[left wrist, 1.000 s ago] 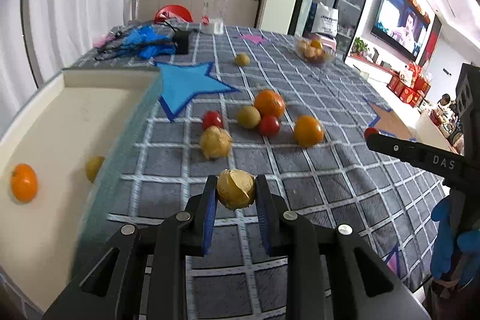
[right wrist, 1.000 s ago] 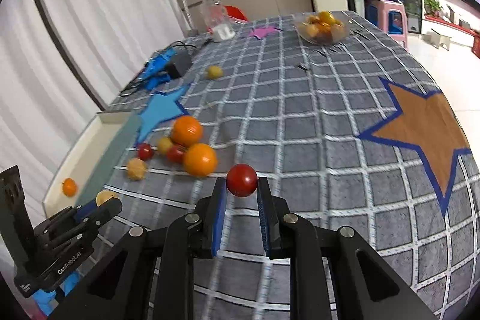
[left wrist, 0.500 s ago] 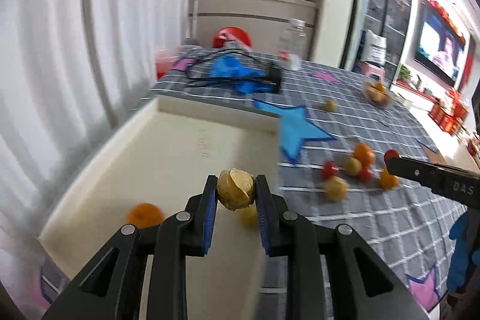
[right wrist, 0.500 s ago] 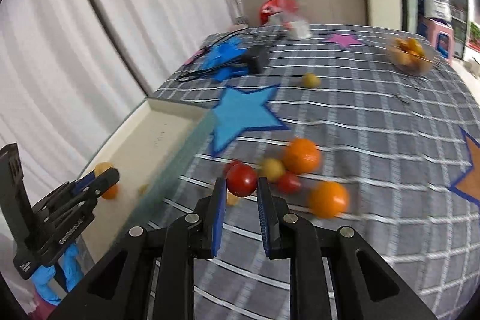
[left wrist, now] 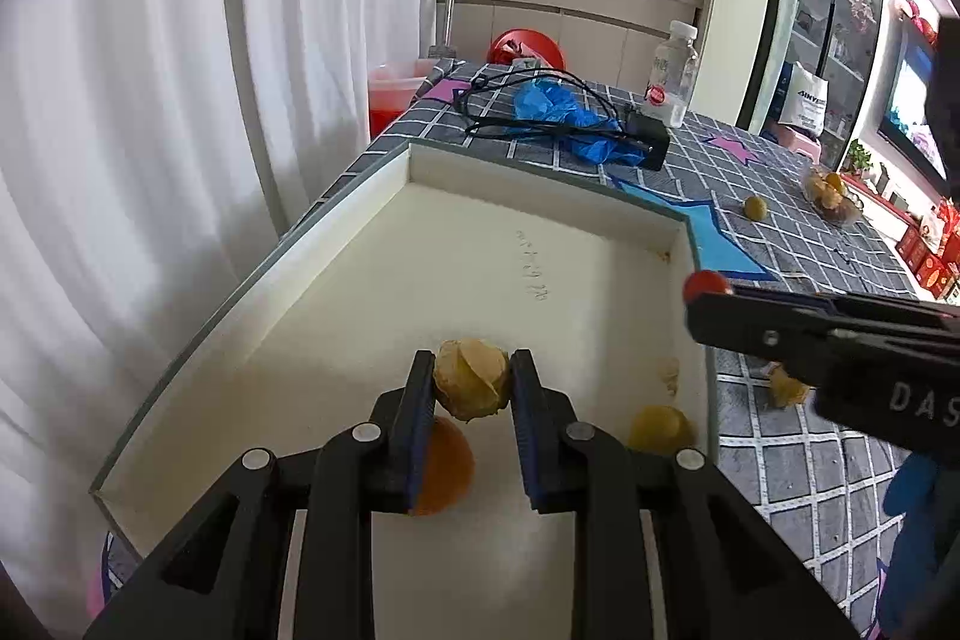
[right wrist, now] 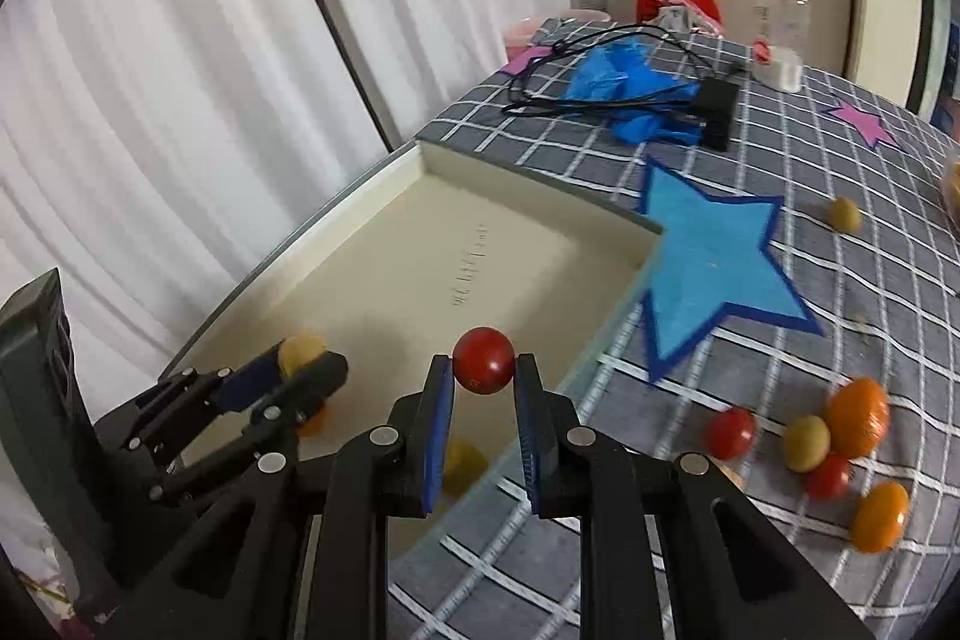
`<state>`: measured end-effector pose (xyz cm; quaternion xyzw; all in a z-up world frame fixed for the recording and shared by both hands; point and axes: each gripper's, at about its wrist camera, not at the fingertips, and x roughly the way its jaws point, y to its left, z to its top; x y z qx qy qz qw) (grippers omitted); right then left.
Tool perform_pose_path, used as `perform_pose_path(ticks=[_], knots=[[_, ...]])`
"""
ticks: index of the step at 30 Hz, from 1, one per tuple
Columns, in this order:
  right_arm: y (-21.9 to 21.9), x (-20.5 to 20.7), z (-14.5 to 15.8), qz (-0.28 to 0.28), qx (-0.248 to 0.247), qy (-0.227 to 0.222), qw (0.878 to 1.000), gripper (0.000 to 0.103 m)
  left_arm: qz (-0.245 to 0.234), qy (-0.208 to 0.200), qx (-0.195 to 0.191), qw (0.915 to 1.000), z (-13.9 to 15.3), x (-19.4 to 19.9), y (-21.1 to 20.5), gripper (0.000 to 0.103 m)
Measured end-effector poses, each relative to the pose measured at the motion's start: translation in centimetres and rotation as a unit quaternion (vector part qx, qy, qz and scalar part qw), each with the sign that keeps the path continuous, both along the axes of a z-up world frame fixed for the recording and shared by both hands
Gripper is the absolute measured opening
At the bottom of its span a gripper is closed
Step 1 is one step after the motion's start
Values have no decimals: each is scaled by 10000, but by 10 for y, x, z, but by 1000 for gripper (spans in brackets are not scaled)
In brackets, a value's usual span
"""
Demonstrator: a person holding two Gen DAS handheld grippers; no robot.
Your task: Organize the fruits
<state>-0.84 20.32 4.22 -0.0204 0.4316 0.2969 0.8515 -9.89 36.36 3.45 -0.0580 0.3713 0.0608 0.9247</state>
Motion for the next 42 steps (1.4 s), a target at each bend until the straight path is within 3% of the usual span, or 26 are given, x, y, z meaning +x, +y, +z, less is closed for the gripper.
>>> perform_pose_path(ticks=[6,8,10,12,14,15,16,17,18,19,22,27,31,34,38,42], knots=[[15,5,-7,82,-161,79,9998,22,-12,1,48,10000,-1,0,-1,29],[17,6,-10,106,-172,162,9997,22,-20,5,70,10000,0,1,-4,39],[18,8,-12,125,-183,242,9995,22,17,8,77,10000,1,-1,-4,71],[18,9,-14,121,-184,328,9992,23,16,-89,61,9999,2,-4,-4,81],[16,10,-14,91,-167,376,9991,23,1,-104,101,9999,2,-4,-5,81],[14,9,-14,79,-157,390,9991,27,-6,-76,128,9999,2,-3,-6,81],[12,8,-13,63,-143,399,9991,59,-8,-58,149,9999,2,-3,-6,81],[8,7,-11,52,-85,390,9992,71,-11,-47,177,9998,2,-3,-7,81],[4,3,-7,139,149,335,9992,100,7,-27,222,9997,2,-3,-9,82],[0,0,-3,57,153,248,9996,103,-3,-26,218,9998,3,-3,-9,83],[-16,-11,8,-175,5,-174,9997,103,-83,-64,143,9998,7,-7,-16,83],[-61,-23,14,-556,-8,-402,9976,103,-341,-233,200,9989,22,-17,-47,84],[-115,-26,5,-1187,-160,-400,9920,103,-718,-263,352,9964,26,-23,-86,87],[-165,-23,-11,-1793,-244,-177,9833,103,-1082,-160,454,9930,19,-24,-123,88],[-237,-25,-33,-2814,-575,29,9579,103,-1458,142,557,9876,-2,-18,-169,88],[-287,-30,-53,-3377,-634,203,9389,103,-1656,460,630,9831,-26,-10,-199,88]])
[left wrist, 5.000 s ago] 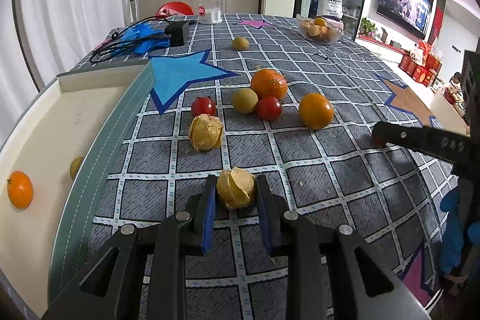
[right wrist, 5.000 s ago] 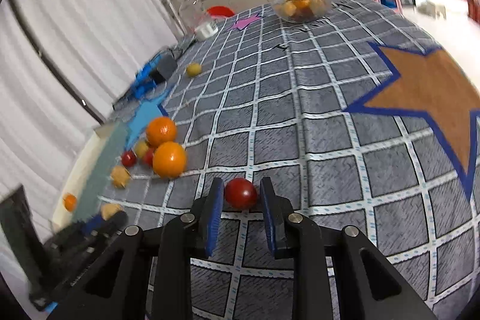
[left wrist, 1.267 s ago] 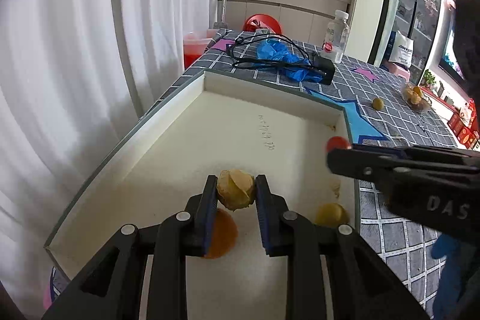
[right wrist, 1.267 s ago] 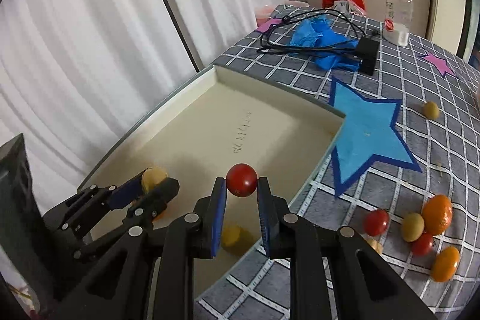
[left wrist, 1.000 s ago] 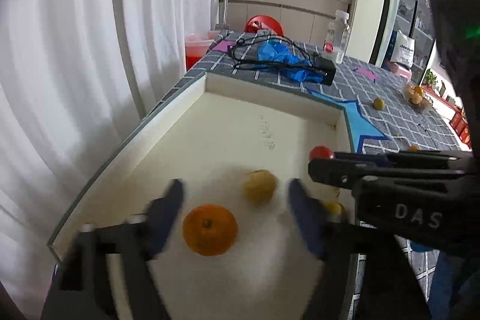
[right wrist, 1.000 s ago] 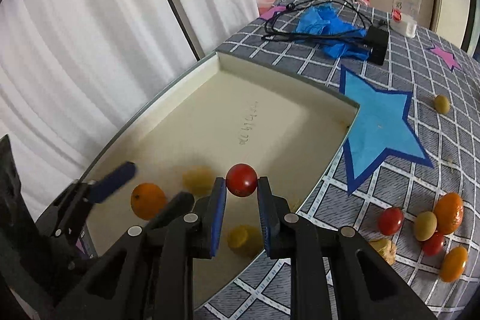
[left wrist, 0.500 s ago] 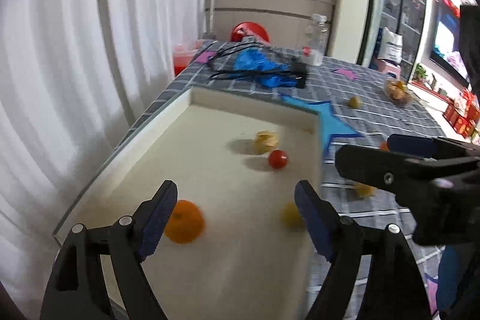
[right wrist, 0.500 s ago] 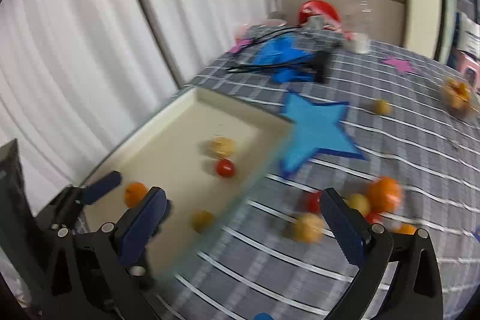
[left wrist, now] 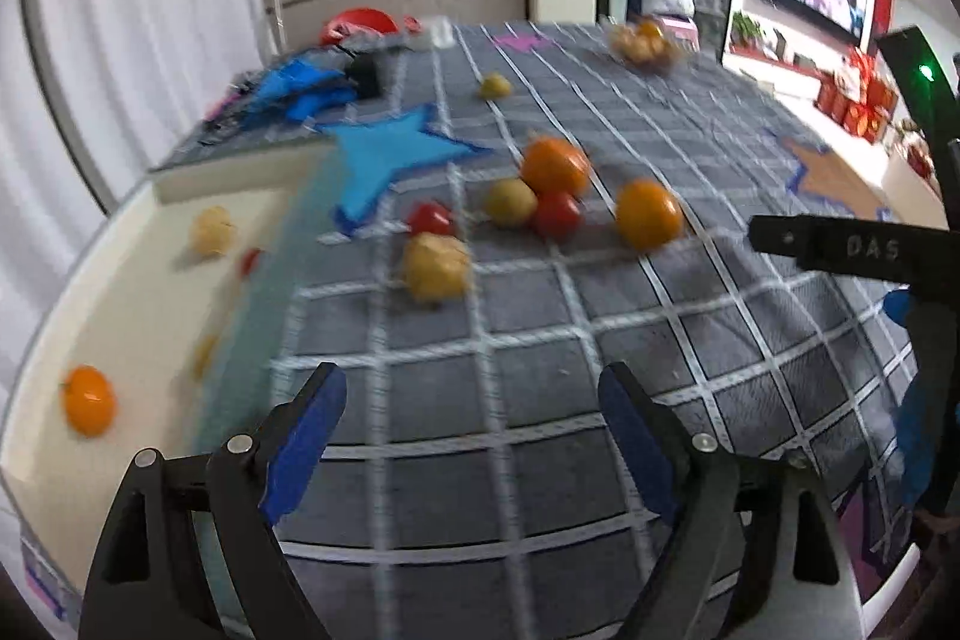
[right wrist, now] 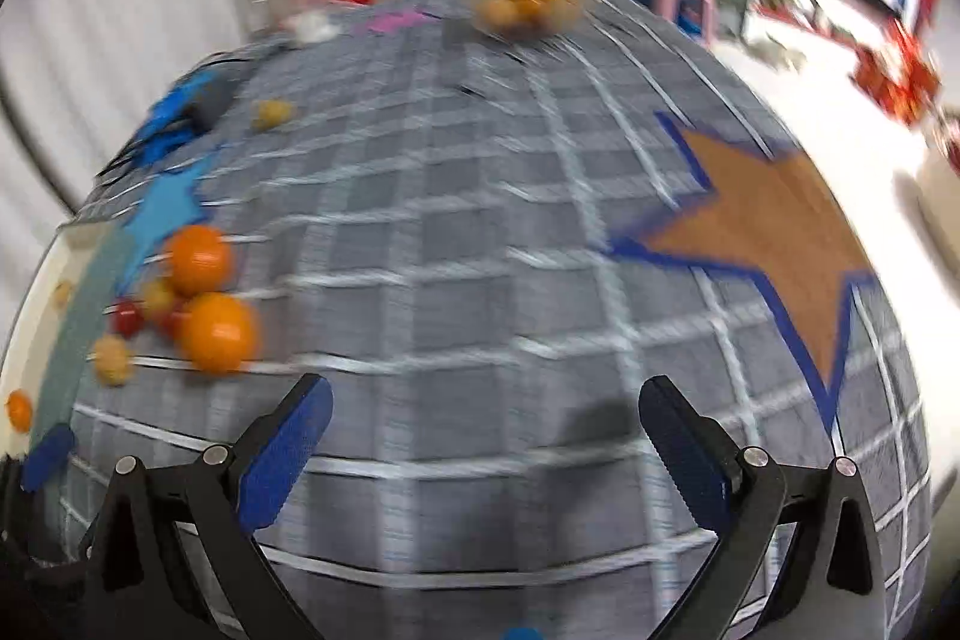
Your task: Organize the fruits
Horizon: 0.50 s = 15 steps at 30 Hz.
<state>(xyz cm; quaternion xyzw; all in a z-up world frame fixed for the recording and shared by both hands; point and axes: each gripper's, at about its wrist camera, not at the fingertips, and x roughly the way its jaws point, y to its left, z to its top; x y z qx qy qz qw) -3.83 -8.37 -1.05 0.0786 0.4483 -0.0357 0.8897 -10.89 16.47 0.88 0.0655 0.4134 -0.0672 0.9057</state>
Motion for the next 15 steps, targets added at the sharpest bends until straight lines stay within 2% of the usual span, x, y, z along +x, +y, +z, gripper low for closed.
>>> perform_pose_path(ticks=[2,4,8,15], knots=[[-8,-4,-1,-119,-95,-139,9998,103,12,2,-14,10000,-3,0,-2,89],[-12,-6,0,-106,15,-261,9996,103,38,17,-36,10000,-3,4,-2,90],[-10,-5,1,-115,-34,-240,9996,103,177,182,-305,9992,-7,8,5,94],[0,-4,-3,-112,-364,-87,9992,103,177,78,-102,9998,-6,2,2,97]])
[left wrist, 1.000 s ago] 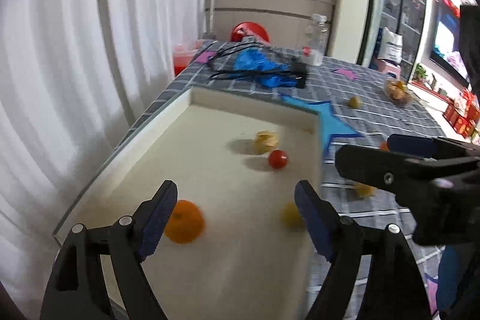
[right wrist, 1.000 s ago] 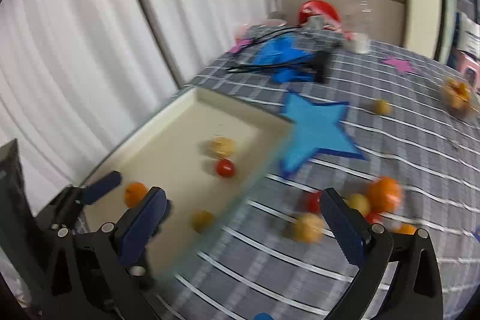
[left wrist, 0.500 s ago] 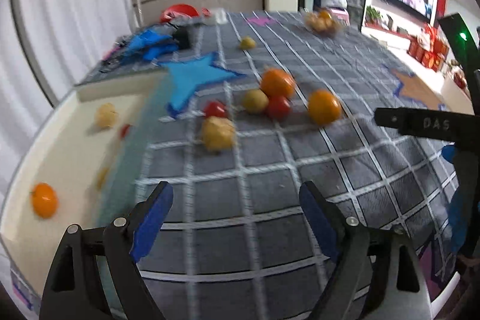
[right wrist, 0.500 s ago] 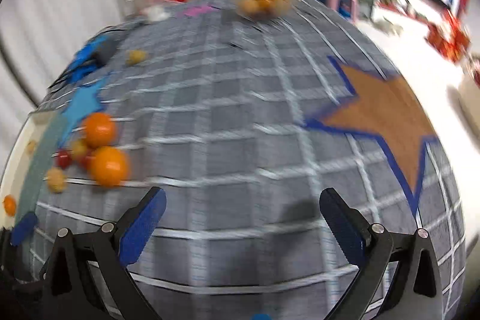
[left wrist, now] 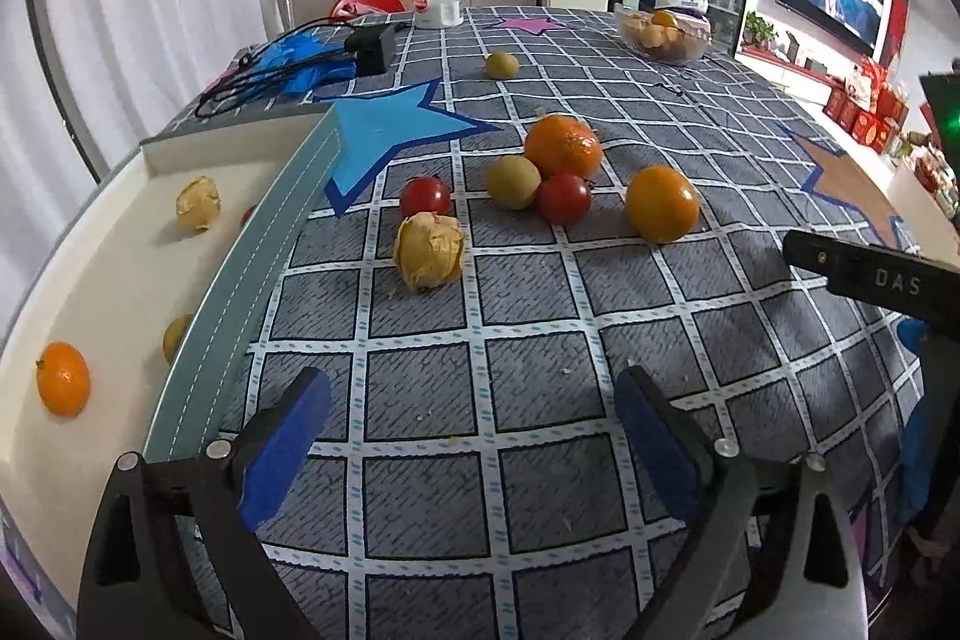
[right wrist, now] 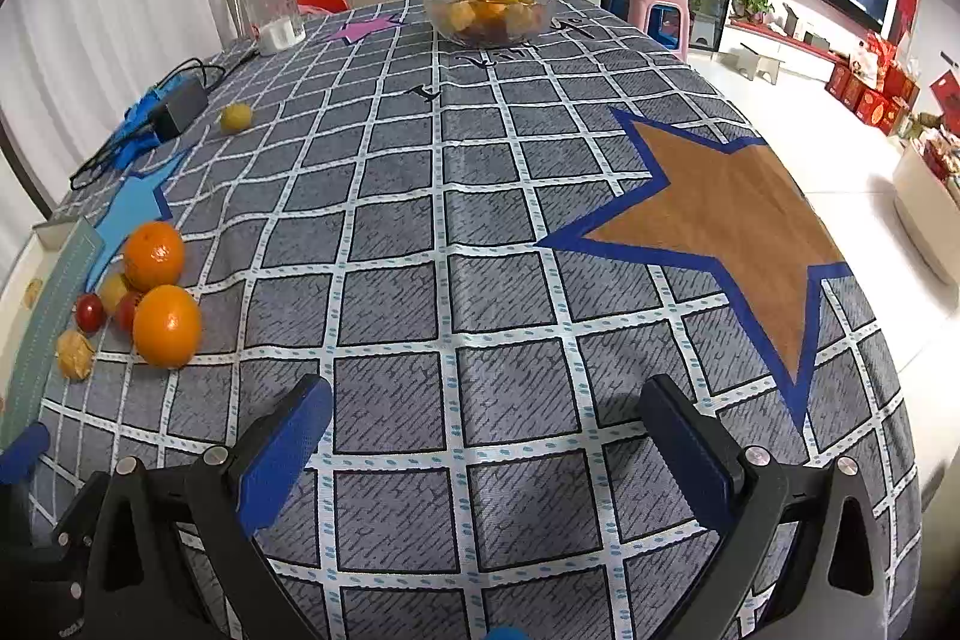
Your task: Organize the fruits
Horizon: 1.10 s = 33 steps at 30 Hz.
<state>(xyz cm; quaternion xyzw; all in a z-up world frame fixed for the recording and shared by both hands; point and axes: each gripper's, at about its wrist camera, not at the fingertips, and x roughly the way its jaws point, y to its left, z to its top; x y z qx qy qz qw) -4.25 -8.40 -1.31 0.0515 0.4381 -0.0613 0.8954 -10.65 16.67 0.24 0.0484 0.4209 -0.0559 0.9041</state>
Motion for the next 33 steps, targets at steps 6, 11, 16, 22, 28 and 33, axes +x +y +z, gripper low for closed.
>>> perform_pose_path(ticks=[6,11,16,22,28,33], knots=[[-1,1,0,0,-9,5,10000,103,-5,-78,89,9999,1,-2,-1,97],[0,1,0,0,-39,22,10000,103,16,-208,117,9997,3,-4,-2,97],[0,2,0,-2,-53,34,10000,103,-19,-175,174,9997,2,-3,-4,97],[1,2,0,-2,-52,33,10000,103,-12,-171,166,9997,2,-3,-4,97],[1,2,0,-3,-59,35,10000,103,-12,-160,164,9997,2,-3,-3,97],[1,2,0,-2,-61,35,10000,103,-5,-153,163,9997,1,-3,-3,97]])
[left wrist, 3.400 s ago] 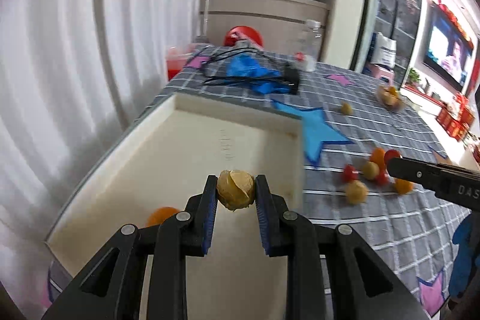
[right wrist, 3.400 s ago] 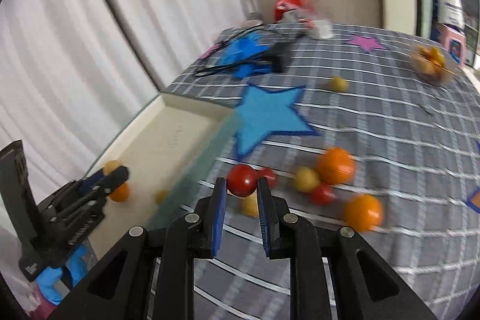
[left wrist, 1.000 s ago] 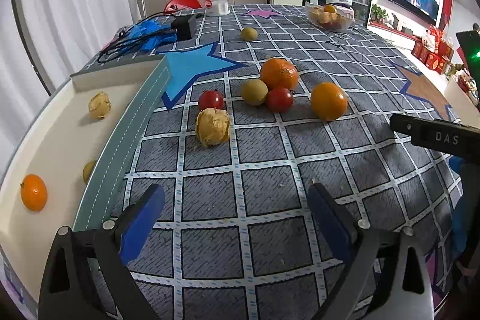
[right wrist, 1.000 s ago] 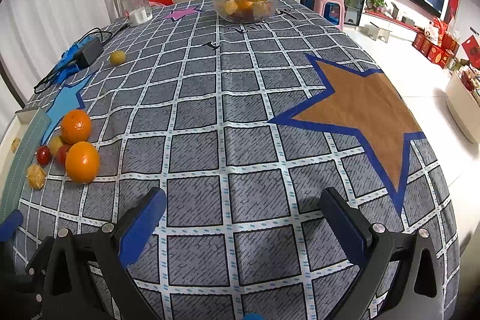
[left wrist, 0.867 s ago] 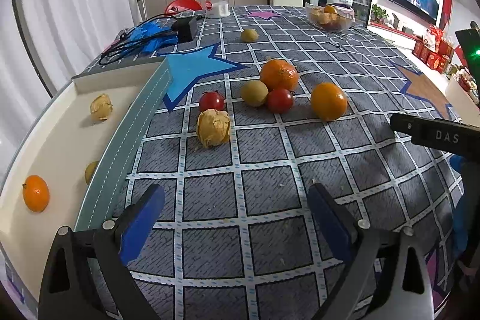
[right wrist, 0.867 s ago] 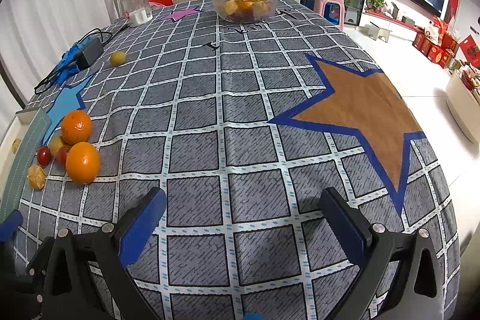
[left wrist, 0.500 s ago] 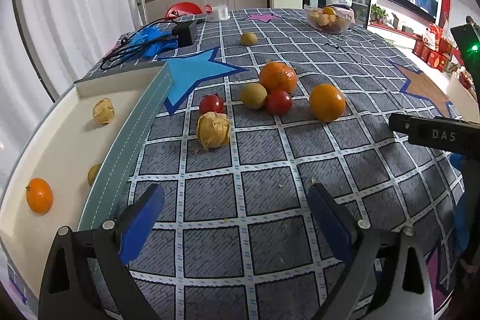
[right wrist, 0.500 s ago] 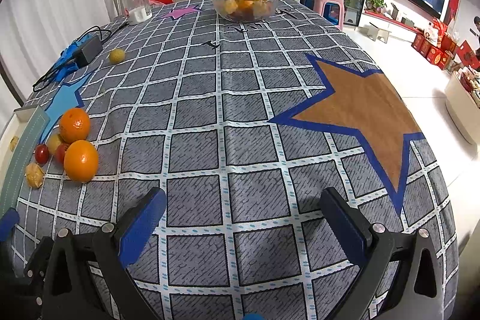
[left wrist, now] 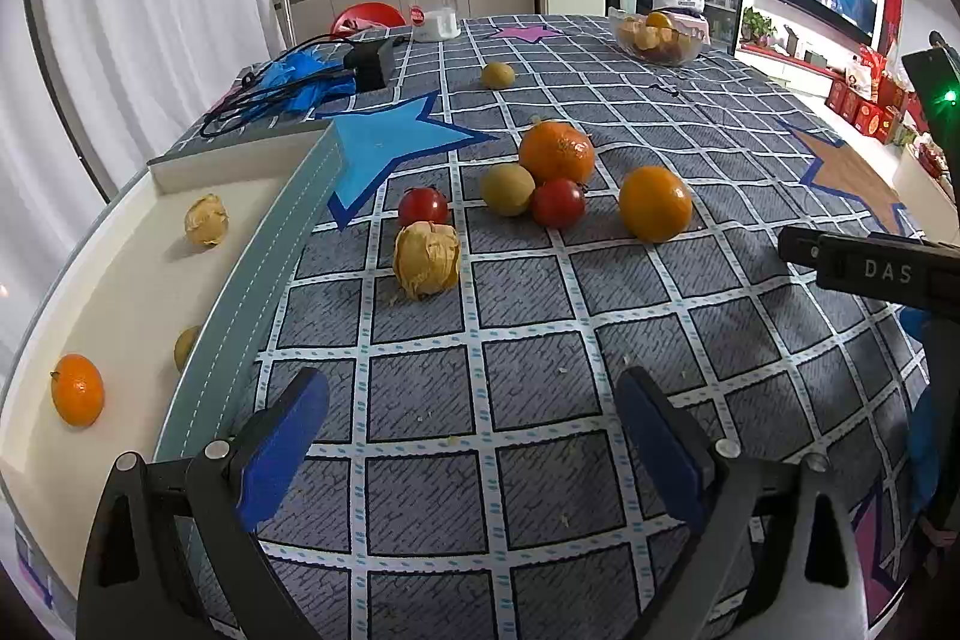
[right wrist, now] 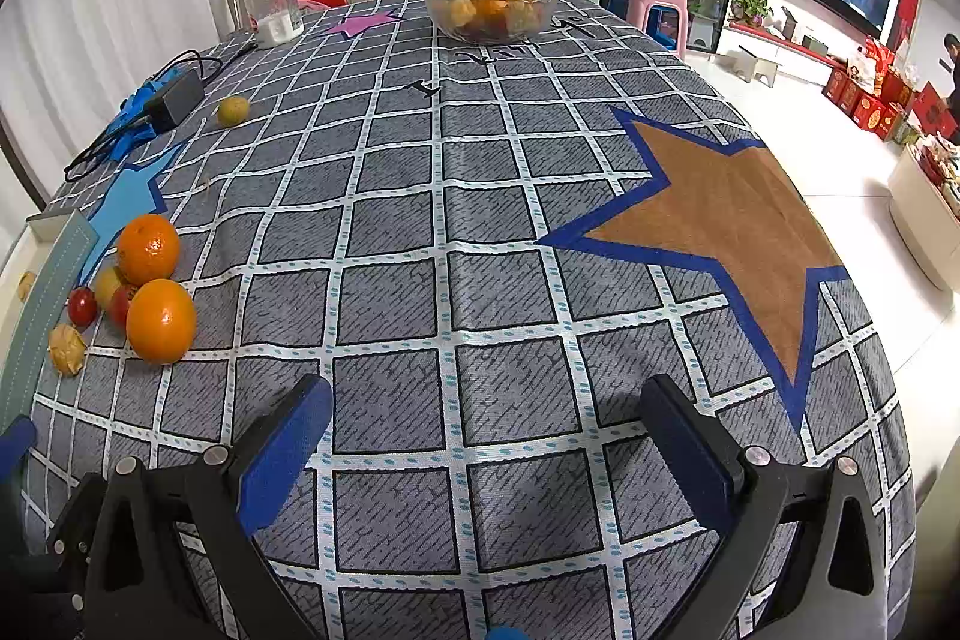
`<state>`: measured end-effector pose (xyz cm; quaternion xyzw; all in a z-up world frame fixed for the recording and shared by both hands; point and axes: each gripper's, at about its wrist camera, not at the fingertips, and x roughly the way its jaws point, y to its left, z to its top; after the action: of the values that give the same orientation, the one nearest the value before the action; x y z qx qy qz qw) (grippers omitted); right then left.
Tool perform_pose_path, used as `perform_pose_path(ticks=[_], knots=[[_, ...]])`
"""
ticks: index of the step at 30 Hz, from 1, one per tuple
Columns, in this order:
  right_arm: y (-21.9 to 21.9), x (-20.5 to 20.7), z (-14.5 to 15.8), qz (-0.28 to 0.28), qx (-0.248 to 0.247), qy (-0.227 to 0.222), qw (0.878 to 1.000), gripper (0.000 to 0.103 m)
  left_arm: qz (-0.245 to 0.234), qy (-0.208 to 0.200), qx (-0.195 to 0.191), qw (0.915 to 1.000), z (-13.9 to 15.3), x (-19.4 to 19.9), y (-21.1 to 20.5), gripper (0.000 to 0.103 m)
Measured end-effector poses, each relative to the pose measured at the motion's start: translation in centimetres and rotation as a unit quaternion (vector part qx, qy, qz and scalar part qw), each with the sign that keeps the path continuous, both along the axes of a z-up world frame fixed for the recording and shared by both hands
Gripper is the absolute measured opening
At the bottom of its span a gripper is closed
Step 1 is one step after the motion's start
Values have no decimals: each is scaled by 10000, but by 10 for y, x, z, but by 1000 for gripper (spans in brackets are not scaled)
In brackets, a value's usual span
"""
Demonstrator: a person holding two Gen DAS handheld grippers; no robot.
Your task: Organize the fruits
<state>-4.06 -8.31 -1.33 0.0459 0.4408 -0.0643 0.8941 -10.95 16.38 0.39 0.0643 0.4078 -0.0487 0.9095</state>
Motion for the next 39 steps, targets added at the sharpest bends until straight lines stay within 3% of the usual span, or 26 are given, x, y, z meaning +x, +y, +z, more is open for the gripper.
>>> perform_pose_path(ticks=[31,35,39], knots=[[0,0,0,-2,-10,6,10000,103,-64,-90,-43,9999,2,-3,0,97],[1,0,0,-2,-10,6,10000,103,-211,-144,-341,9991,8,-6,7,98],[1,0,0,-1,-6,4,10000,103,-168,106,-983,9950,12,-4,35,97]])
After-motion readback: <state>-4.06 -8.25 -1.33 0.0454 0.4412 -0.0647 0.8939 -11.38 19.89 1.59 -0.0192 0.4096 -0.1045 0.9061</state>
